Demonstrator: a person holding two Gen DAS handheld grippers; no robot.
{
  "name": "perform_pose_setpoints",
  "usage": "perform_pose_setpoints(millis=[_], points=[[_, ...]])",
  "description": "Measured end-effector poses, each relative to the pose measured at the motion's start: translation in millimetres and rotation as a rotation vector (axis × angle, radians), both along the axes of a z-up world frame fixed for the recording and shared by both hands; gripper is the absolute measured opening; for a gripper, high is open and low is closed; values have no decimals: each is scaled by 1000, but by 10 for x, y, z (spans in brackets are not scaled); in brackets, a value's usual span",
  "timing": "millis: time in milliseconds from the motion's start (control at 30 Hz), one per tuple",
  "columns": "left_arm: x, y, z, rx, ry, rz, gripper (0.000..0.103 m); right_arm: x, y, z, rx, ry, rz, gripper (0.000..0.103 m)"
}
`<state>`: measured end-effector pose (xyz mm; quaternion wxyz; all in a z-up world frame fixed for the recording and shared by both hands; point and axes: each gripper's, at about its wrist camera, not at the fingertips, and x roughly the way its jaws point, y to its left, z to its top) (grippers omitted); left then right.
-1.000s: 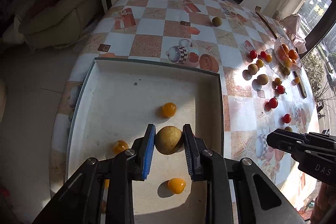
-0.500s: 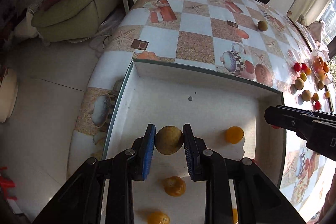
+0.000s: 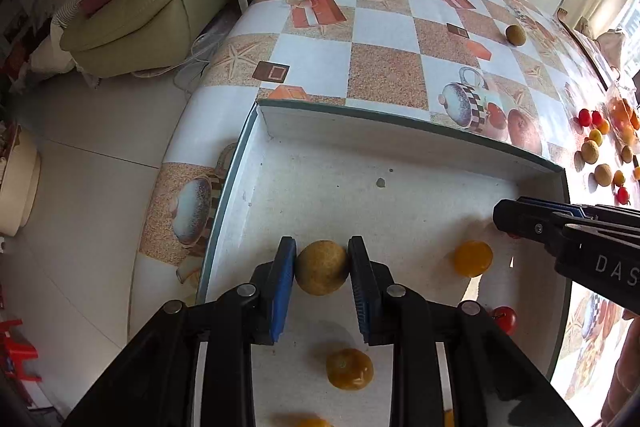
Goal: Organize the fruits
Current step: 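Carry the brown fruit and red tomato into the white tray and open both tools, then move the left tool to a red tomato while the right tool approaches a brown fruit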
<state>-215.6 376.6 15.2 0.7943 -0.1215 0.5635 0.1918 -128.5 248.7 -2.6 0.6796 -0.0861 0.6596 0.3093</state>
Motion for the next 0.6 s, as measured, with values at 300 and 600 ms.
perform_pose_setpoints(millis=[300,600], points=[[-20,-79,95,58,-16,-29,77,-8,-43,127,34,-18,6,35],[-32,-223,158,56,27,-59,77,-47,-343,499,124,-62,-61,82]])
